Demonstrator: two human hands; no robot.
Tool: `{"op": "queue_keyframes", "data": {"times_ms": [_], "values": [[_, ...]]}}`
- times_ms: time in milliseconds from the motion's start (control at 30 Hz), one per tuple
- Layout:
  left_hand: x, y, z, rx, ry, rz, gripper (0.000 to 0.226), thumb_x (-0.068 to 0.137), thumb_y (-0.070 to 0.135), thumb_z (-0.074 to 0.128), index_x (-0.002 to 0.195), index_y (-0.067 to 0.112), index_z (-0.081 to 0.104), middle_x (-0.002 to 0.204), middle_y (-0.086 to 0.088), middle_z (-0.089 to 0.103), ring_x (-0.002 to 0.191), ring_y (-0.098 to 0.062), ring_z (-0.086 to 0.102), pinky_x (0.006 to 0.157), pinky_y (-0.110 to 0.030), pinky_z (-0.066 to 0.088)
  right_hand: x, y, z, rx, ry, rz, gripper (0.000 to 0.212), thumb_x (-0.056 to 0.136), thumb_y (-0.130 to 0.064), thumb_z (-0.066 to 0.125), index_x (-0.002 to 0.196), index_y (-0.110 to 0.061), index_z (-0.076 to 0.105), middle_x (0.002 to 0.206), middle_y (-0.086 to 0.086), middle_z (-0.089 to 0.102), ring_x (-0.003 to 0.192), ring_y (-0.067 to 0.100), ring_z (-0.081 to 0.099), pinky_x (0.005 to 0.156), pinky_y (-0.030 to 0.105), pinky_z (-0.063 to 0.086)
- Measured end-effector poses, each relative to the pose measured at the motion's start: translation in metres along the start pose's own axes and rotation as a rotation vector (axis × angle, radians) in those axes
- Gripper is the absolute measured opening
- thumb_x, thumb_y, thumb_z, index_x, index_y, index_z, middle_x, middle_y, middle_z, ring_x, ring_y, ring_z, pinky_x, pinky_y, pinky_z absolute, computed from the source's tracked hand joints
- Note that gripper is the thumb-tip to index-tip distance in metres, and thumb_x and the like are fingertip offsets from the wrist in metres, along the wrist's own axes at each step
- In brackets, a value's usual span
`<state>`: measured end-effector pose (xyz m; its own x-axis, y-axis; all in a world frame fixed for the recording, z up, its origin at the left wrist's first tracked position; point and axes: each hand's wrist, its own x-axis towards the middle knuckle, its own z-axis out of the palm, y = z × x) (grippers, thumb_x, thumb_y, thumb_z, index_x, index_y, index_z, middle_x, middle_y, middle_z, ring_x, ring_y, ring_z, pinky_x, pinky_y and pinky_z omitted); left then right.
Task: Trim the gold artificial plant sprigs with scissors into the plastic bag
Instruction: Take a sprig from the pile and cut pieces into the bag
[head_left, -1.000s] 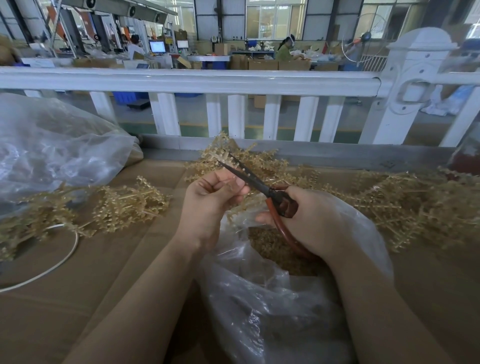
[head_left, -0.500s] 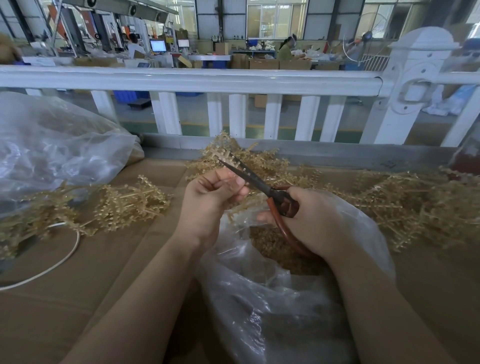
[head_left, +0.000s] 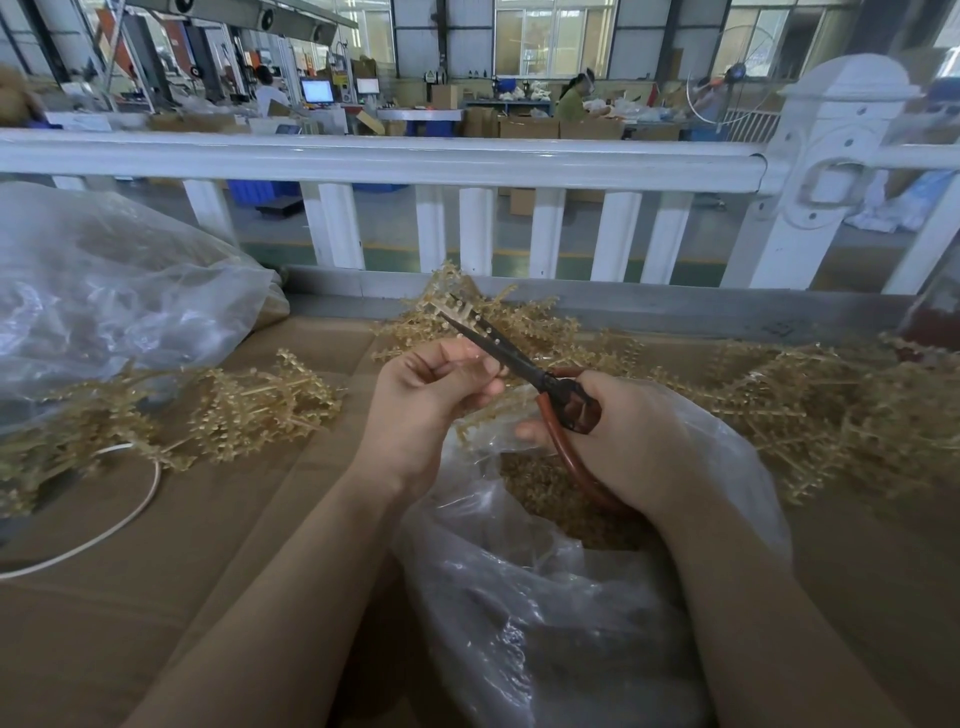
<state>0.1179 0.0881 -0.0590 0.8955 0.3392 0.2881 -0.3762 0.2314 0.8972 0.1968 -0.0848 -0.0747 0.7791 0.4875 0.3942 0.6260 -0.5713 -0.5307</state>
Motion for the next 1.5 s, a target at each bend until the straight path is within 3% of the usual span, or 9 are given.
{"op": "queue_keyframes", "data": {"times_ms": [167,267,400,767,933,1033,1200,1433,1500], "values": [[0.0,0.001,-0.001,-0.006,-0.011,-0.001,0.01,0.074,0.009,0.071,0.083,0.005,0.069,0.069,-0.003,0.069,0.065,-0.012,0.064,0.066,-0.021,0.052,0.0,0.002,0.001,0.013,-0.004,0.0,0.074,0.052,-0.106,0.038,0.078,-0.04,0.058,0.066,-0.014,0.062,0.065,-0.003,0.058,0.055,0.019,0.042],[0.001,0.0,-0.002,-0.012,-0.01,-0.009,0.01,0.075,0.009,0.071,0.083,0.005,0.068,0.072,-0.004,0.07,0.065,-0.012,0.065,0.066,-0.021,0.053,0.001,0.004,0.004,0.074,0.002,0.013,0.071,0.052,-0.105,0.044,0.07,-0.038,0.055,0.062,-0.011,0.062,0.058,0.003,0.058,0.054,0.028,0.048],[0.002,-0.001,-0.003,-0.02,-0.017,-0.013,0.012,0.074,0.01,0.072,0.084,0.005,0.068,0.075,-0.005,0.072,0.066,-0.012,0.066,0.067,-0.021,0.053,0.001,0.005,0.006,0.111,0.014,0.03,0.072,0.049,-0.106,0.047,0.063,-0.035,0.049,0.07,-0.025,0.061,0.06,0.0,0.057,0.052,0.027,0.042],[0.002,-0.003,-0.005,0.084,-0.043,0.015,0.011,0.075,0.009,0.073,0.083,0.005,0.068,0.076,-0.006,0.072,0.069,-0.014,0.067,0.073,-0.023,0.055,0.0,-0.001,0.002,0.084,0.0,0.017,0.068,0.049,-0.106,0.041,0.075,-0.045,0.053,0.086,-0.039,0.059,0.078,-0.013,0.057,0.053,0.021,0.038],[0.002,-0.004,-0.006,0.096,-0.049,0.043,0.008,0.08,0.002,0.073,0.082,0.007,0.067,0.077,-0.006,0.072,0.072,-0.016,0.069,0.072,-0.024,0.055,0.0,0.0,0.001,0.046,0.005,0.024,0.074,0.047,-0.108,0.036,0.079,-0.045,0.056,0.069,-0.016,0.065,0.071,-0.005,0.059,0.057,0.024,0.049],[0.002,-0.004,-0.005,0.069,-0.031,0.051,0.007,0.081,0.008,0.066,0.088,0.008,0.068,0.082,-0.01,0.074,0.074,-0.023,0.072,0.072,-0.027,0.055,0.001,0.0,0.001,0.033,-0.005,0.024,0.076,0.047,-0.108,0.036,0.074,-0.04,0.056,0.072,-0.024,0.064,0.069,-0.005,0.059,0.054,0.022,0.044],[0.003,-0.007,-0.008,0.058,0.034,0.077,0.026,0.089,0.025,0.066,0.101,0.002,0.064,0.089,-0.007,0.075,0.083,-0.022,0.071,0.077,-0.029,0.056,0.001,0.003,0.003,0.032,-0.001,0.028,0.083,0.046,-0.109,0.036,0.074,-0.035,0.059,0.063,-0.013,0.062,0.062,0.001,0.059,0.055,0.024,0.047],[0.004,-0.005,-0.012,0.086,0.024,0.132,0.023,0.089,0.02,0.062,0.093,-0.002,0.065,0.077,-0.002,0.068,0.076,-0.014,0.062,0.079,-0.026,0.052,0.002,0.004,0.004,0.071,-0.009,0.025,0.084,0.045,-0.109,0.039,0.066,-0.03,0.056,0.078,-0.028,0.062,0.072,-0.006,0.058,0.051,0.024,0.039],[0.003,-0.006,-0.012,0.148,0.033,0.166,0.022,0.091,0.017,0.061,0.095,-0.005,0.066,0.076,-0.002,0.067,0.074,-0.013,0.06,0.078,-0.026,0.051,0.002,0.004,0.003,0.052,-0.005,0.025,0.087,0.045,-0.11,0.037,0.068,-0.029,0.057,0.07,-0.017,0.063,0.068,-0.001,0.059,0.05,0.023,0.041]]}}
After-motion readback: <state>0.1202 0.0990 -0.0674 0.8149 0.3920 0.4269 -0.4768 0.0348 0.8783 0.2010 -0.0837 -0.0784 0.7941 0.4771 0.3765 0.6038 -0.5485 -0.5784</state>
